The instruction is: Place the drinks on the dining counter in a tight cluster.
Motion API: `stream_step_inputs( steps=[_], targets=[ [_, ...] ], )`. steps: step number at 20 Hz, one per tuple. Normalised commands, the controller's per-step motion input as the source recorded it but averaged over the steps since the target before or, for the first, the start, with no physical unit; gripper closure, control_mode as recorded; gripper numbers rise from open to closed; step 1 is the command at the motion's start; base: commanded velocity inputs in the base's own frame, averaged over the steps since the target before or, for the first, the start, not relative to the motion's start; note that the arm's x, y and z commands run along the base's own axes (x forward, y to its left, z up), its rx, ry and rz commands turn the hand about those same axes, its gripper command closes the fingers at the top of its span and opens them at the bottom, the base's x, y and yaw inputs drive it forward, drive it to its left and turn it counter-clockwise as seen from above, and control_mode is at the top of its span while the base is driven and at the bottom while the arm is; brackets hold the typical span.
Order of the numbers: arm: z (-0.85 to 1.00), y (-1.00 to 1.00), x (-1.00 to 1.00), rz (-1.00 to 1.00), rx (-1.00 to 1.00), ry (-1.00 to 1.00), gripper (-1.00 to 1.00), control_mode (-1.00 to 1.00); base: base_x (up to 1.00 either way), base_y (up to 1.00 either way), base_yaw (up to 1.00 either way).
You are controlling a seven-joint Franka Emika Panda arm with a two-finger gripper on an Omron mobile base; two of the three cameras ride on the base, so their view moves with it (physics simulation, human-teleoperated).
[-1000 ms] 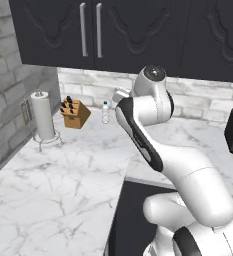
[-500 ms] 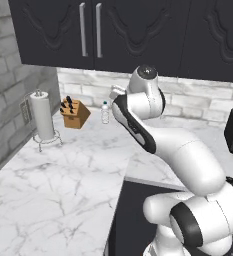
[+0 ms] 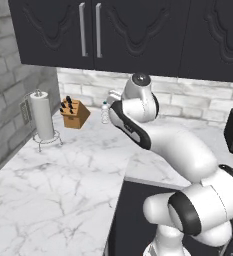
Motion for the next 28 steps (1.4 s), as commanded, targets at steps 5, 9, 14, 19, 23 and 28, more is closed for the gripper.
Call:
stream_step_inputs(
  steps=[5, 9, 14, 19, 23, 28],
  targets=[
    [-0.04, 0.02, 0.61, 0.01, -0.01, 0.1, -1.0, -1.0, 0.0, 0.0, 0.0],
    [0.0, -0.02, 0.46, 0.18, -0.05, 0.25, -1.0, -1.0, 0.0, 0.0, 0.0],
    [0.0, -0.09, 0.36, 0.22, -0.03, 0.19, -1.0, -1.0, 0.0, 0.0, 0.0],
    [0.0, -0.13, 0.03, 0.11, 0.0, 0.01, -1.0, -1.0, 0.0, 0.0, 0.0],
    [-0.24, -0.04, 0.0, 0.0, 0.0, -0.02, -1.0, -1.0, 0.0, 0.0, 0.0],
    [-0.42, 0.0, 0.0, 0.0, 0.0, -0.05, -1.0, -1.0, 0.0, 0.0, 0.0]
  ],
)
